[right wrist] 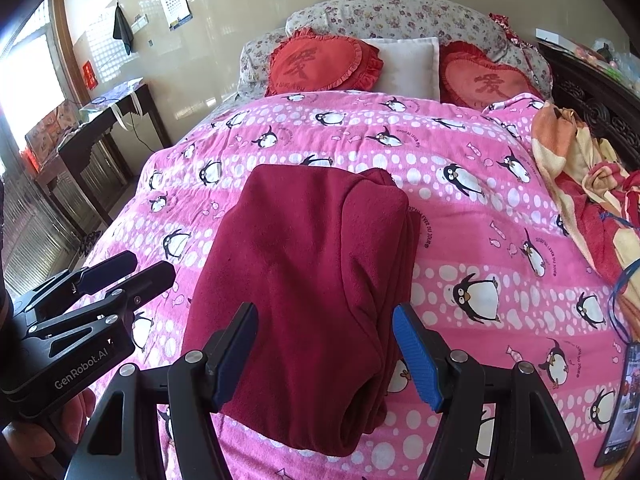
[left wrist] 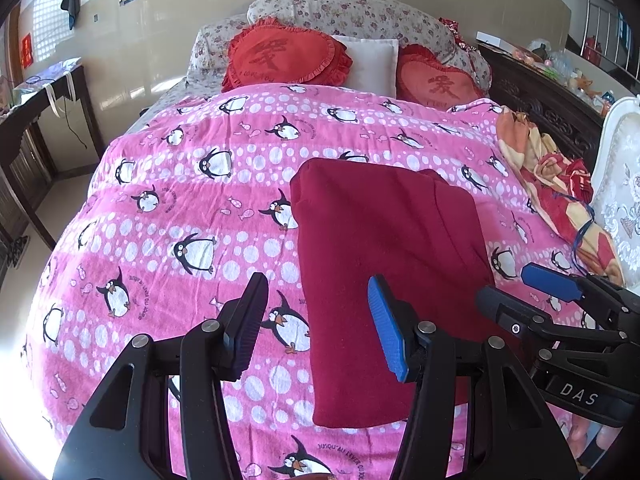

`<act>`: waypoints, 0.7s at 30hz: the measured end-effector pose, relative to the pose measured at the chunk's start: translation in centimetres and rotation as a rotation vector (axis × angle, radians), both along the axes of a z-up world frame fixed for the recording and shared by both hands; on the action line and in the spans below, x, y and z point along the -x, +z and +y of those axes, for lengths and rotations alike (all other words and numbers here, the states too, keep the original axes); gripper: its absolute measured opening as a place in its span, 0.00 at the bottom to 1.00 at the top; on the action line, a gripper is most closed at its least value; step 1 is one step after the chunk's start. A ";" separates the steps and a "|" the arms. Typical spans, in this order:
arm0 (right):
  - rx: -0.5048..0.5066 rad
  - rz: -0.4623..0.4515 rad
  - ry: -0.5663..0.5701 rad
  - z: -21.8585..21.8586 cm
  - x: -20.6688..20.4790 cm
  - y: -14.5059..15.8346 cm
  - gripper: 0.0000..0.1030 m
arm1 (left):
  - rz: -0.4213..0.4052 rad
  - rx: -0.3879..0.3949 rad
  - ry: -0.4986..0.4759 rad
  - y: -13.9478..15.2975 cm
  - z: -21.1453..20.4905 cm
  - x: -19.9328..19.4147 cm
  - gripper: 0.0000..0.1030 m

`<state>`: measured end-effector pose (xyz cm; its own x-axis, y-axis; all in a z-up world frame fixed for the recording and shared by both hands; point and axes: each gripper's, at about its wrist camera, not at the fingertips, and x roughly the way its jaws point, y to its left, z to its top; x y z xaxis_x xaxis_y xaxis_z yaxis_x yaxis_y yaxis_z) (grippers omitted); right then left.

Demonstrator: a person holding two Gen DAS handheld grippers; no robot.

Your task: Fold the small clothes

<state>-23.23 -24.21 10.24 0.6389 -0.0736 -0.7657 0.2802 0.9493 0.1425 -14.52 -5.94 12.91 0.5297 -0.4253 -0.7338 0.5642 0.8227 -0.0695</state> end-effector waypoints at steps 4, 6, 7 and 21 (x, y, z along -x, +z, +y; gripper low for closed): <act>-0.001 0.003 0.003 0.1 -0.1 -0.1 0.65 | 0.004 -0.001 0.000 -0.1 -0.1 0.0 0.50; -0.004 0.009 0.005 0.1 -0.1 -0.3 0.65 | 0.008 -0.003 -0.001 -0.3 -0.1 -0.1 0.50; -0.005 0.011 0.005 0.1 -0.2 -0.4 0.65 | 0.010 -0.004 0.000 -0.3 -0.2 -0.1 0.50; -0.024 0.011 -0.001 -0.8 0.2 -1.0 0.65 | 0.028 0.017 0.041 -1.1 1.6 -1.8 0.50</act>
<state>-23.39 -24.97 9.25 0.6300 -0.0559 -0.7745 0.2829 0.9454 0.1619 -12.69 -4.35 11.85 0.5264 -0.4162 -0.7414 0.5276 0.8437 -0.0990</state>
